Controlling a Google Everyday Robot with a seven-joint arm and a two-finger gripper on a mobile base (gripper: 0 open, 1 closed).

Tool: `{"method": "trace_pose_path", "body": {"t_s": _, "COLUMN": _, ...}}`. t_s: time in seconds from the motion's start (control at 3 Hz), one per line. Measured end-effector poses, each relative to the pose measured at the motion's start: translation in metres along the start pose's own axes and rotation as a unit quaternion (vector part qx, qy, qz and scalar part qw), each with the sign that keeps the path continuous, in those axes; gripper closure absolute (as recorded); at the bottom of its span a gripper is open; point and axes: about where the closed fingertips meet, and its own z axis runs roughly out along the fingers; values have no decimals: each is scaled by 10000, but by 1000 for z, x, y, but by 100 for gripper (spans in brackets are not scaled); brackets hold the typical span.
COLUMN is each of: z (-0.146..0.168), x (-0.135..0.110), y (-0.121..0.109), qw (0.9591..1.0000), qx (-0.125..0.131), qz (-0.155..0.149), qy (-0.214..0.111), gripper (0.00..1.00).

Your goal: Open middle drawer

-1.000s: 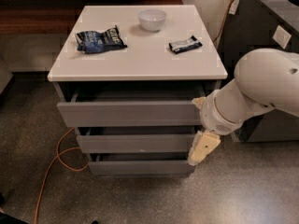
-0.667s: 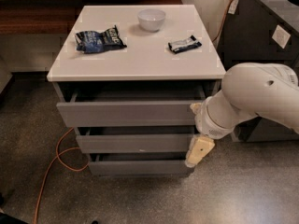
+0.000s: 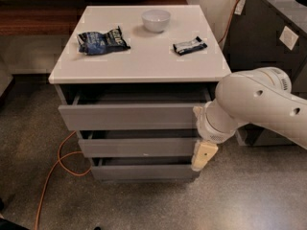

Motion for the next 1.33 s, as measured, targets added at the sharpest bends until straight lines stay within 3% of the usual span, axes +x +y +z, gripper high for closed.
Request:
{"method": "trace_pose_path", "body": {"t_s": 0.33, "z": 11, "x": 7, "y": -4, "qw": 9997, "qx": 36, "qz": -35, "qy": 229, "gripper": 0}}
{"method": "trace_pose_path", "body": {"t_s": 0.67, "z": 63, "x": 19, "y": -12, "qw": 9997, "qx": -179, "qz": -113, "qy": 79, "gripper": 0}}
{"method": "trace_pose_path", "body": {"t_s": 1.33, "z": 133, "x": 12, "y": 0, "qw": 9959, "qx": -612, "qz": -572, "qy": -333, "gripper": 0}}
